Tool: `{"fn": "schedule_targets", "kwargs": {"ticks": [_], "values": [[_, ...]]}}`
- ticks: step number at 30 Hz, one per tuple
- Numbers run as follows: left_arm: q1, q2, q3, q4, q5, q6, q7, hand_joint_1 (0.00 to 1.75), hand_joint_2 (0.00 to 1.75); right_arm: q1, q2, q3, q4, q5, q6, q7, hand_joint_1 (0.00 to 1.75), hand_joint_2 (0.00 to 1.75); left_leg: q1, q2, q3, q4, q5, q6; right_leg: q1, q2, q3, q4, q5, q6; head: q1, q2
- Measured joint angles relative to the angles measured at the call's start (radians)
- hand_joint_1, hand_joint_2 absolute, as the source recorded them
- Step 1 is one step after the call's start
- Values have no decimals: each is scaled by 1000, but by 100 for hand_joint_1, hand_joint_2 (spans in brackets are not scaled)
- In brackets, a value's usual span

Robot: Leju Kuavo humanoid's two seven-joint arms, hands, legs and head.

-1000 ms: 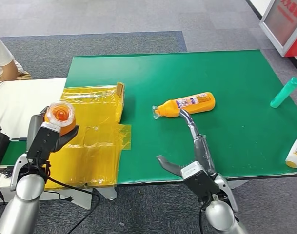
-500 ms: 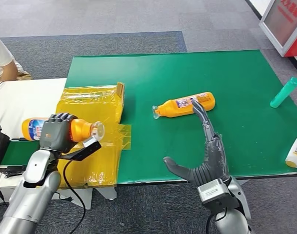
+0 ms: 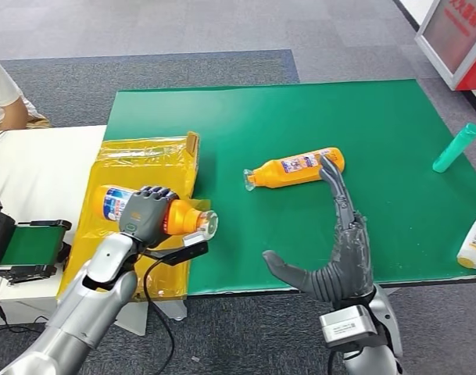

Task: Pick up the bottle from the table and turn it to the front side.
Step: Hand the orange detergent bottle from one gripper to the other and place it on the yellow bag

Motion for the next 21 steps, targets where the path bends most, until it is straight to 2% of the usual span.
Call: {"fn": "schedule_targets", "kwargs": {"ticks": [1,2,21], "values": [[0,-2,-4,3,0,0,2,3,175,1,0,0,0,-1,-1,0,0,175,0,0,0,0,0,0,0,0,0,0,0,0,0,0],[0,-3,-6,7,0,0,3,0,175,1,0,0,0,-1,-1,0,0,175,0,0,0,0,0,0,0,0,0,0,0,0,0,0],[1,-17,-24,34,17,-14,24,0,175,46,0,-21,-19,-7,4,-3,0,175,0,0,0,0,0,0,0,0,0,0,0,0,0,0]]}}
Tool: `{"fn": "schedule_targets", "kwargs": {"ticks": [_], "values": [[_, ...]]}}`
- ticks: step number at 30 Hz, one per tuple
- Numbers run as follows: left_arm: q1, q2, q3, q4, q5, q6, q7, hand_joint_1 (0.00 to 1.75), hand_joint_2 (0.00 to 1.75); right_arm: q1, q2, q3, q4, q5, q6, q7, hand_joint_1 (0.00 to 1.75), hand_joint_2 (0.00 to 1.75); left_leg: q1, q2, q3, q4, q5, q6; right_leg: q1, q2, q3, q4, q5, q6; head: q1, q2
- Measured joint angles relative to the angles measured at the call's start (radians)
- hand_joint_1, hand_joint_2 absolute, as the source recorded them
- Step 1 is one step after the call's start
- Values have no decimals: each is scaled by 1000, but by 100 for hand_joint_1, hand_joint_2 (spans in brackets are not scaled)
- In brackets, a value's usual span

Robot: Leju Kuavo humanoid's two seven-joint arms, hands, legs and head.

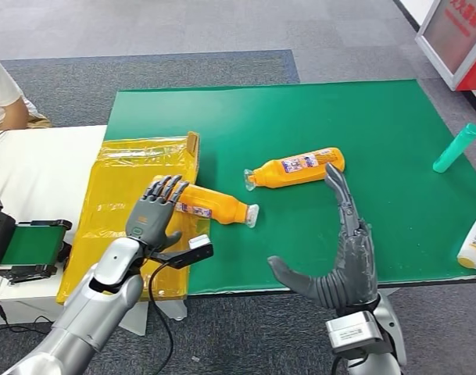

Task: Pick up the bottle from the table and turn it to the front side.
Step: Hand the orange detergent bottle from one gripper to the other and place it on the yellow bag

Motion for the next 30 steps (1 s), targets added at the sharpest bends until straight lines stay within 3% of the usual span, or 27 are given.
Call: {"fn": "schedule_targets", "kwargs": {"ticks": [15,22,26,28,30], "values": [[38,-12,31,-35,180,15,-55,0,175,19,0,-37,-6,-2,-5,-10,0,175,0,0,0,0,0,0,0,0,0,0,0,0,0,0],[123,-37,115,-162,540,-48,-169,0,175,31,0,-42,-6,3,-16,-12,0,175,0,0,0,0,-1,0,0,0,0,0,-1,0,0,0],[210,-58,176,-300,935,-183,-231,0,175,34,-9,-43,6,3,-1,26,0,175,0,0,0,0,-1,0,0,0,0,0,-1,0,0,0],[262,-58,201,-385,1113,-247,-231,0,175,34,-18,-42,24,-7,29,71,0,87,0,0,0,0,-2,0,0,0,0,0,-2,0,0,0],[310,-54,221,-466,1263,-300,-224,0,175,34,-27,-42,50,-48,75,109,0,87,0,0,0,0,-2,0,0,0,1,0,-2,0,0,0]]}}
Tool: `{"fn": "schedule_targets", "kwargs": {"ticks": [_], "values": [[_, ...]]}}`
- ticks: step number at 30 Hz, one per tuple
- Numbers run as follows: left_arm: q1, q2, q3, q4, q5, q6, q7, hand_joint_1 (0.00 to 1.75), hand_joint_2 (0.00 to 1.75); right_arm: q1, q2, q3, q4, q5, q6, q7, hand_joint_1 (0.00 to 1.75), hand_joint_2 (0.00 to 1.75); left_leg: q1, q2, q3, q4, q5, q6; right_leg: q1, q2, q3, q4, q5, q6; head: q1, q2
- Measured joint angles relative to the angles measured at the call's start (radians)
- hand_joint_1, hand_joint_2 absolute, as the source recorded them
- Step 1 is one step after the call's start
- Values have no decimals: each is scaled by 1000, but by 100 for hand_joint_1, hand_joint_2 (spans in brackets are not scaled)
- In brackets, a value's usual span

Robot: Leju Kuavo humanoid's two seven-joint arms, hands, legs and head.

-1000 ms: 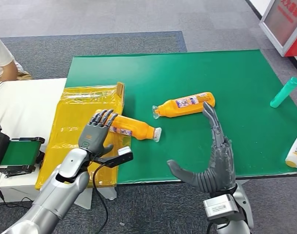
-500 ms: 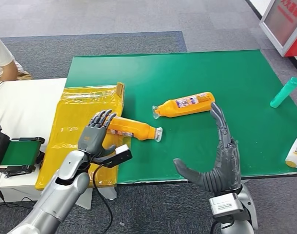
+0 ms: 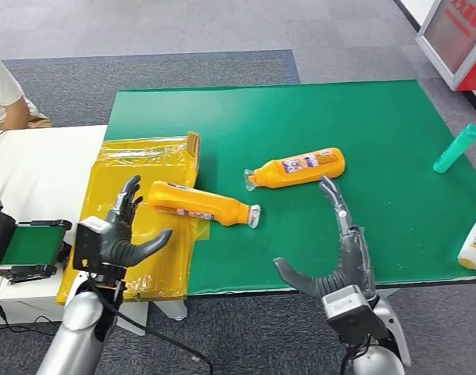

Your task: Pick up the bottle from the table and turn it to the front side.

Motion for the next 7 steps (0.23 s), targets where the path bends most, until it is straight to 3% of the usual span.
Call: {"fn": "schedule_targets", "kwargs": {"ticks": [2,7], "values": [[44,10,13,-67,110,-40,9,0,175,-2,-9,0,29,-74,60,22,0,175,0,0,0,0,0,0,0,0,0,0,0,0,0,0],[111,46,22,-158,215,-90,20,0,175,-13,-34,1,93,-277,207,36,0,175,0,0,0,0,0,0,0,0,0,0,0,0,0,0]]}}
